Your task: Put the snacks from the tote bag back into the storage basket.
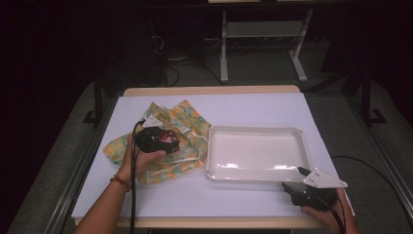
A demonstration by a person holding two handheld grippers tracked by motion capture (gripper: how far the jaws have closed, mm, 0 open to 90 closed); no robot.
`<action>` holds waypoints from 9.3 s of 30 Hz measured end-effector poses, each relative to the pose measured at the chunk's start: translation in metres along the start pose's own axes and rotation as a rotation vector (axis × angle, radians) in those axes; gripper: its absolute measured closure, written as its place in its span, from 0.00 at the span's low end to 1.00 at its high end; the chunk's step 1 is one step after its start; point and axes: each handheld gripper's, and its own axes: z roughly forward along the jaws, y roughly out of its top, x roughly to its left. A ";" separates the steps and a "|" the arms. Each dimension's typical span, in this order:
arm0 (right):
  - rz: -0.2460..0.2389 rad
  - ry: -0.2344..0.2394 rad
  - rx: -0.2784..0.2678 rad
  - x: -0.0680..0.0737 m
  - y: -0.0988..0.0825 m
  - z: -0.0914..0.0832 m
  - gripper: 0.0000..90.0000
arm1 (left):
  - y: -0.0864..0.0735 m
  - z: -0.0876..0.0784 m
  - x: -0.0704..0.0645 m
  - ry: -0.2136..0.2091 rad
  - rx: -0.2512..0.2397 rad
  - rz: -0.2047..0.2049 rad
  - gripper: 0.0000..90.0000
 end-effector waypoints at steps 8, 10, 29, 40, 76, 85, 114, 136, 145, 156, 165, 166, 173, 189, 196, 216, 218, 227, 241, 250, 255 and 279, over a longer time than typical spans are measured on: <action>-0.003 0.001 0.003 0.000 0.000 0.000 0.27 | 0.000 -0.001 -0.001 0.022 0.006 0.020 0.24; -0.002 0.001 0.002 0.000 0.000 0.000 0.27 | 0.000 -0.002 -0.002 0.015 0.016 0.048 0.25; -0.001 -0.001 0.000 0.000 0.000 0.000 0.27 | 0.006 -0.008 0.004 -0.067 -0.012 0.178 0.25; 0.000 0.000 0.001 0.001 0.001 0.000 0.27 | 0.013 -0.018 0.001 -0.108 -0.038 0.220 0.25; 0.018 -0.024 -0.052 -0.001 0.002 -0.005 0.28 | 0.027 -0.026 -0.020 -0.172 -0.078 0.295 0.25; 0.014 -0.023 -0.045 -0.001 0.002 -0.005 0.28 | 0.032 -0.025 -0.027 -0.180 -0.092 0.317 0.25; 0.012 -0.023 -0.044 -0.001 0.002 -0.005 0.28 | 0.047 -0.036 -0.032 -0.194 -0.147 0.335 0.26; 0.016 -0.022 -0.039 -0.001 0.002 -0.005 0.28 | 0.066 -0.020 -0.052 -0.263 -0.164 0.384 0.26; 0.017 -0.021 -0.038 -0.001 0.001 -0.004 0.28 | 0.071 -0.009 -0.057 -0.299 -0.175 0.398 0.26; 0.019 -0.017 -0.039 -0.002 0.001 -0.004 0.28 | 0.078 0.007 -0.070 -0.336 -0.163 0.427 0.26; 0.018 -0.017 -0.037 -0.001 0.001 -0.004 0.28 | 0.082 0.016 -0.082 -0.366 -0.163 0.445 0.26; 0.017 -0.017 -0.037 -0.001 0.001 -0.004 0.28 | 0.082 0.017 -0.084 -0.367 -0.160 0.451 0.26; 0.016 -0.016 -0.036 -0.001 0.001 -0.004 0.28 | 0.084 0.023 -0.092 -0.385 -0.159 0.460 0.26; 0.015 -0.013 -0.031 -0.001 0.000 -0.003 0.28 | 0.083 0.043 -0.106 -0.416 -0.137 0.469 0.26; 0.014 -0.012 -0.031 -0.001 0.000 -0.003 0.28 | 0.083 0.049 -0.111 -0.422 -0.127 0.472 0.26; 0.015 -0.010 -0.031 -0.001 0.000 -0.003 0.28 | 0.079 0.065 -0.117 -0.417 -0.074 0.484 0.26; 0.013 -0.011 -0.031 -0.001 0.000 -0.004 0.28 | 0.078 0.067 -0.117 -0.413 -0.067 0.491 0.26; 0.015 -0.009 -0.030 -0.001 0.000 -0.003 0.28 | 0.079 0.073 -0.116 -0.417 -0.065 0.483 0.26; 0.016 -0.006 -0.024 -0.001 0.000 -0.003 0.28 | 0.075 0.085 -0.114 -0.420 -0.025 0.455 0.26; 0.017 -0.005 -0.023 -0.001 0.000 -0.003 0.28 | 0.072 0.087 -0.112 -0.404 -0.005 0.443 0.25; 0.015 -0.004 -0.022 0.000 0.000 -0.003 0.28 | 0.070 0.086 -0.112 -0.385 -0.010 0.425 0.25; 0.009 -0.003 -0.021 0.000 0.000 -0.002 0.28 | 0.074 0.069 -0.115 -0.349 -0.086 0.414 0.27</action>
